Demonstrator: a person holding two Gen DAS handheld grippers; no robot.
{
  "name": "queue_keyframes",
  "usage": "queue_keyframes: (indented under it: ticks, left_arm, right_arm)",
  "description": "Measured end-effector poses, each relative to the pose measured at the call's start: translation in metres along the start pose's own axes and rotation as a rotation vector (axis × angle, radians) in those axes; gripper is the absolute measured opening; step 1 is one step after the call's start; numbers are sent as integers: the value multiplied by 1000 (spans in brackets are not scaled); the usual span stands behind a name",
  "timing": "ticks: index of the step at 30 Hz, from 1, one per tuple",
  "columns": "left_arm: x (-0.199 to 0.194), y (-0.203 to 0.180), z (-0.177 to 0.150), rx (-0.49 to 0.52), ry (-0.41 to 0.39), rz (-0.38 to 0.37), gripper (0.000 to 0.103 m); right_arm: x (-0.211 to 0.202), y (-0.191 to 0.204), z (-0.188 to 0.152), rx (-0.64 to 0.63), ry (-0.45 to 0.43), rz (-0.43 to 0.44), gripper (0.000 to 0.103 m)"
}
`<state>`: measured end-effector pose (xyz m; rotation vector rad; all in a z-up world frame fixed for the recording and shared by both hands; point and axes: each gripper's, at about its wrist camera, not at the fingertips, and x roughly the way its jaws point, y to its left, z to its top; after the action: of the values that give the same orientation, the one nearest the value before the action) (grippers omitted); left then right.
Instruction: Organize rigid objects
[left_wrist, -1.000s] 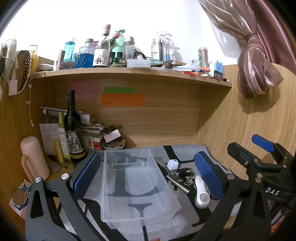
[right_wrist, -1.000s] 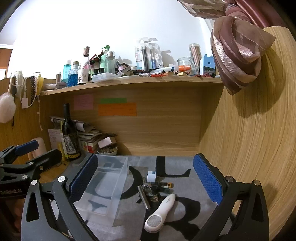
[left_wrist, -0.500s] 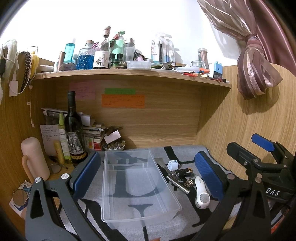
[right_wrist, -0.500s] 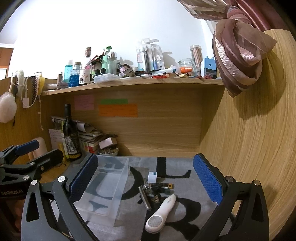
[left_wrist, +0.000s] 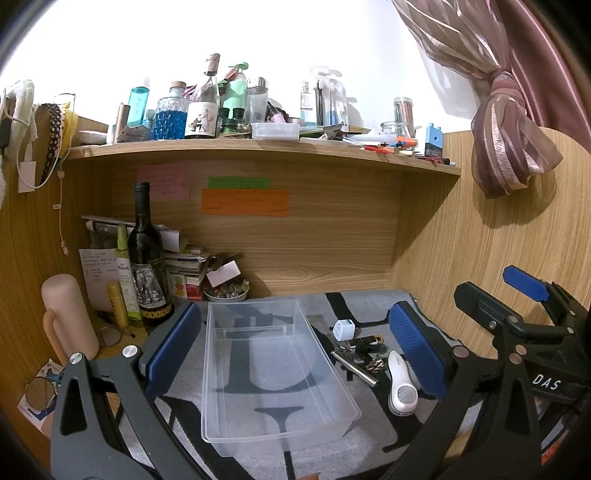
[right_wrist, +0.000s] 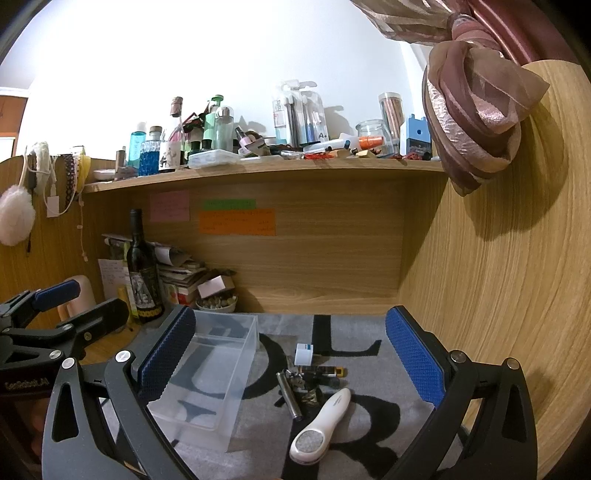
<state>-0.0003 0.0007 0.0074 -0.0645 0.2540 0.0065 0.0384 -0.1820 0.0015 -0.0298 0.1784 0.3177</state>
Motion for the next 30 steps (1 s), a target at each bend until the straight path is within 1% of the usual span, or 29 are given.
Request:
queue_keyframes:
  ticks: [19,24,30]
  left_arm:
    - [1,-3,0,-3,4,-4,103]
    - [8,-2,0,-13,22,-20,103]
    - [24,6,-1,-38,58,-34,103]
  right_arm:
    - [-1,-1,-1,0,0,2,103]
    - [3,-2,-1,3,8,2,103]
    - [18,-4,-5,-2,29,1,103]
